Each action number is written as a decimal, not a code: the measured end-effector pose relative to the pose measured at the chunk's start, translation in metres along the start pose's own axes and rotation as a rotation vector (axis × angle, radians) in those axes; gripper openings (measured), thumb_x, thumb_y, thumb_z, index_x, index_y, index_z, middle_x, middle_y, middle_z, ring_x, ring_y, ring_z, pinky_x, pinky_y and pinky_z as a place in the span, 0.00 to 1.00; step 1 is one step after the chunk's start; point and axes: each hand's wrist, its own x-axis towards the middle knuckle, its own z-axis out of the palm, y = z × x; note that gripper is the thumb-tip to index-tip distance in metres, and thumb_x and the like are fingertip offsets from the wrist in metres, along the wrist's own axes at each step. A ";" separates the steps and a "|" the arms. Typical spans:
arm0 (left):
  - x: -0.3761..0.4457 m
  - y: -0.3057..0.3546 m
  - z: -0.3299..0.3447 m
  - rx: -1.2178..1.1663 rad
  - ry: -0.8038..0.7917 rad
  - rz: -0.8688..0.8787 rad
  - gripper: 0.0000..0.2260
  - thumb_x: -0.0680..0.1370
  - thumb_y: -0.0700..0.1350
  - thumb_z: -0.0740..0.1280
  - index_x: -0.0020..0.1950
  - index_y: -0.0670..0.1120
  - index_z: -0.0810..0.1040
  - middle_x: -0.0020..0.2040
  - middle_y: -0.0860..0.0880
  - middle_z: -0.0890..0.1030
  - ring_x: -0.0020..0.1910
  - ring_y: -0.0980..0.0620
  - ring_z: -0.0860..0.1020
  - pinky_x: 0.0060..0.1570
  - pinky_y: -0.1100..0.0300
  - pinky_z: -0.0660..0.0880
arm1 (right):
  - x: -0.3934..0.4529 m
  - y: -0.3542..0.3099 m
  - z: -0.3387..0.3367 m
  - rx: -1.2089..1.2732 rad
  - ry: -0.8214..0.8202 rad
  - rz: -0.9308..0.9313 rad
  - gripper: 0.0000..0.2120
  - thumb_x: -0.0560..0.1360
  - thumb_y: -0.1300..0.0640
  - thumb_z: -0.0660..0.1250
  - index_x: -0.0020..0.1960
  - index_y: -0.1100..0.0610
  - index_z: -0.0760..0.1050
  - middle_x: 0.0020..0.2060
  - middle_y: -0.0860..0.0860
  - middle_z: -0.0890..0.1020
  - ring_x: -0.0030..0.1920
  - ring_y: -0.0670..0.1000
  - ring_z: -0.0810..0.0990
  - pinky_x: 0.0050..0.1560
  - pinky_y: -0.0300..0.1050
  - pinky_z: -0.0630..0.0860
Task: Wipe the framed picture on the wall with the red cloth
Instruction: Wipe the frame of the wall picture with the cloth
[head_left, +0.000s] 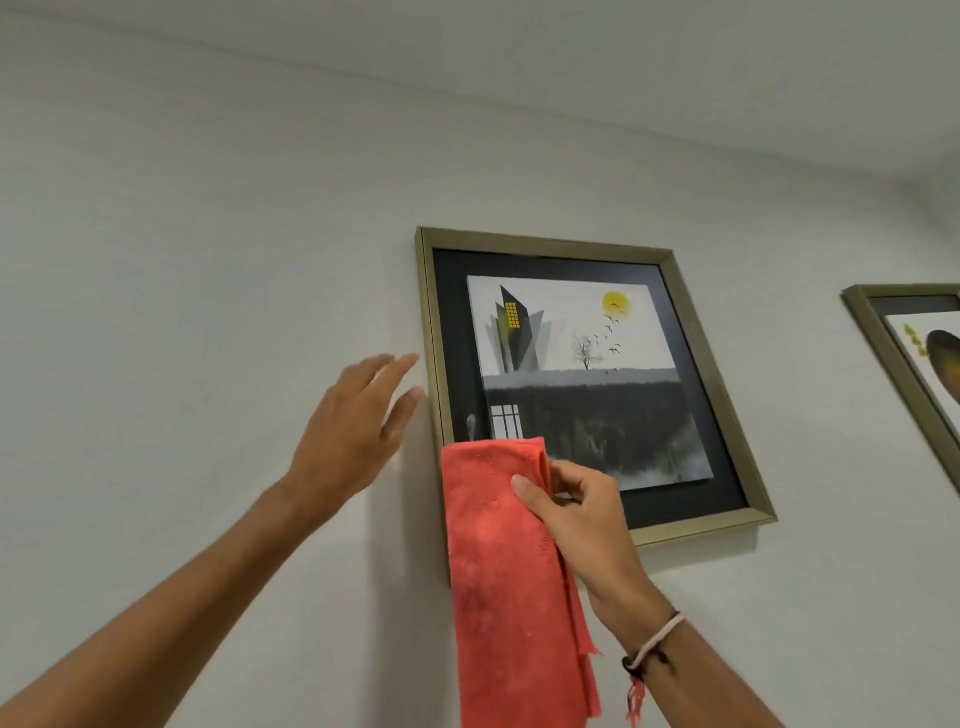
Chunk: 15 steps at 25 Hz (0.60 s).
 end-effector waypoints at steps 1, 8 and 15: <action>0.016 -0.007 0.000 0.167 0.002 0.069 0.25 0.85 0.56 0.54 0.80 0.49 0.67 0.77 0.41 0.72 0.76 0.43 0.71 0.72 0.46 0.70 | 0.014 -0.005 0.006 -0.010 0.024 -0.042 0.04 0.76 0.52 0.75 0.49 0.52 0.86 0.43 0.48 0.89 0.45 0.48 0.87 0.47 0.42 0.84; 0.092 -0.024 0.008 0.579 -0.153 0.214 0.33 0.79 0.61 0.32 0.84 0.57 0.48 0.85 0.43 0.52 0.85 0.45 0.51 0.82 0.42 0.51 | 0.118 -0.045 0.049 -0.338 0.302 -0.292 0.06 0.75 0.48 0.75 0.47 0.49 0.84 0.40 0.44 0.85 0.45 0.47 0.83 0.54 0.51 0.82; 0.096 -0.044 0.019 0.586 -0.131 0.215 0.34 0.77 0.65 0.27 0.83 0.61 0.44 0.86 0.43 0.48 0.85 0.44 0.48 0.81 0.38 0.48 | 0.130 -0.028 0.053 -0.862 0.327 -0.840 0.11 0.72 0.57 0.77 0.51 0.55 0.79 0.49 0.52 0.81 0.52 0.55 0.78 0.55 0.55 0.77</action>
